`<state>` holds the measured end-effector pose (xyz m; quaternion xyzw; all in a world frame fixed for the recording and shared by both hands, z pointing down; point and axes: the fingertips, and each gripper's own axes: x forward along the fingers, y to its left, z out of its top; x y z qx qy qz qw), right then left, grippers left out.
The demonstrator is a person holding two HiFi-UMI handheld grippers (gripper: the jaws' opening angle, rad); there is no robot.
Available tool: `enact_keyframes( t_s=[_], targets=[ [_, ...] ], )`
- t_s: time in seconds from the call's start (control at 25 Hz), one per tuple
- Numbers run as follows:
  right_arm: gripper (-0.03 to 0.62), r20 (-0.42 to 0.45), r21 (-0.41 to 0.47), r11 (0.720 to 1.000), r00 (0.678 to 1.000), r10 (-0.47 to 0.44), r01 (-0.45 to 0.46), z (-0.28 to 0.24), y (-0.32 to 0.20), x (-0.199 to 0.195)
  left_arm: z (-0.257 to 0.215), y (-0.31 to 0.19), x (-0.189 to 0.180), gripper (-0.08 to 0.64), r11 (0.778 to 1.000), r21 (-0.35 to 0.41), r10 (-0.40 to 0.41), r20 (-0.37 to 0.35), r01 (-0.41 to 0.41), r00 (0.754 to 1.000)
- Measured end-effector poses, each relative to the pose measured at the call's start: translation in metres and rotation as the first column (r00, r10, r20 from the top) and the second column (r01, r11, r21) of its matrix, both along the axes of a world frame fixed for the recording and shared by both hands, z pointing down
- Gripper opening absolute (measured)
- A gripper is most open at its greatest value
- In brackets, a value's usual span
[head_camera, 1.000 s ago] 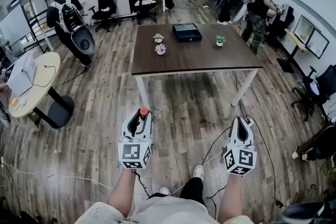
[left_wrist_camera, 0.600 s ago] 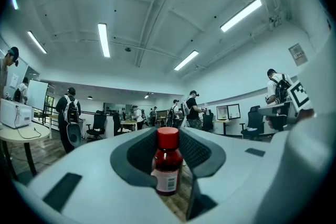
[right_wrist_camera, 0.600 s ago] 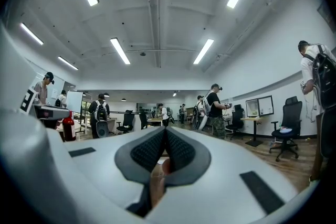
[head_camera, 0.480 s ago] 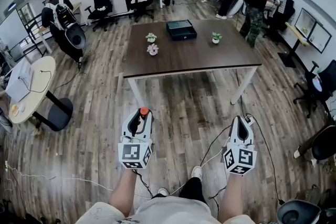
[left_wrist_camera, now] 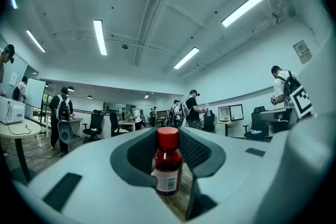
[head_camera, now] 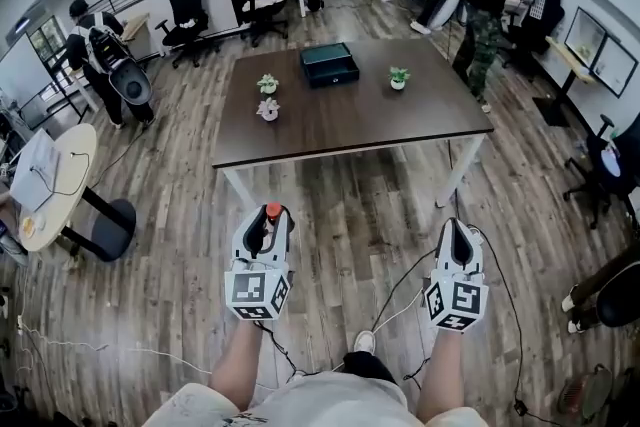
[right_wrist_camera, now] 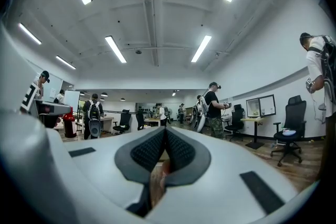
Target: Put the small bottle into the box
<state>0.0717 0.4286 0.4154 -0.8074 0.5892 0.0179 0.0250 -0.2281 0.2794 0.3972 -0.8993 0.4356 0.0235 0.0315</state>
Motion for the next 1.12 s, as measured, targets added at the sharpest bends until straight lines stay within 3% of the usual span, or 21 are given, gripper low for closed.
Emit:
enact_keyframes(
  t_s=[0.24,0.44,1.12],
  targets=[
    [0.002,0.003,-0.008,1.0,1.0,-0.014,0.014,-0.002,-0.016,0.06,-0.003,-0.013,0.065,0.13,1.0,-0.009,0.007,0.001,-0.007,1.0],
    [0.002,0.01,-0.002,0.999,0.999,-0.032,0.032,-0.005,-0.029,0.096,-0.006,-0.022,0.097,0.13,1.0,-0.007,-0.012,0.01,0.012,1.0],
    [0.002,0.008,-0.007,0.998,0.998,-0.07,0.07,0.002,-0.096,0.125,0.007,-0.073,0.114,0.13,0.998,-0.015,-0.058,0.03,0.059,0.998]
  ],
)
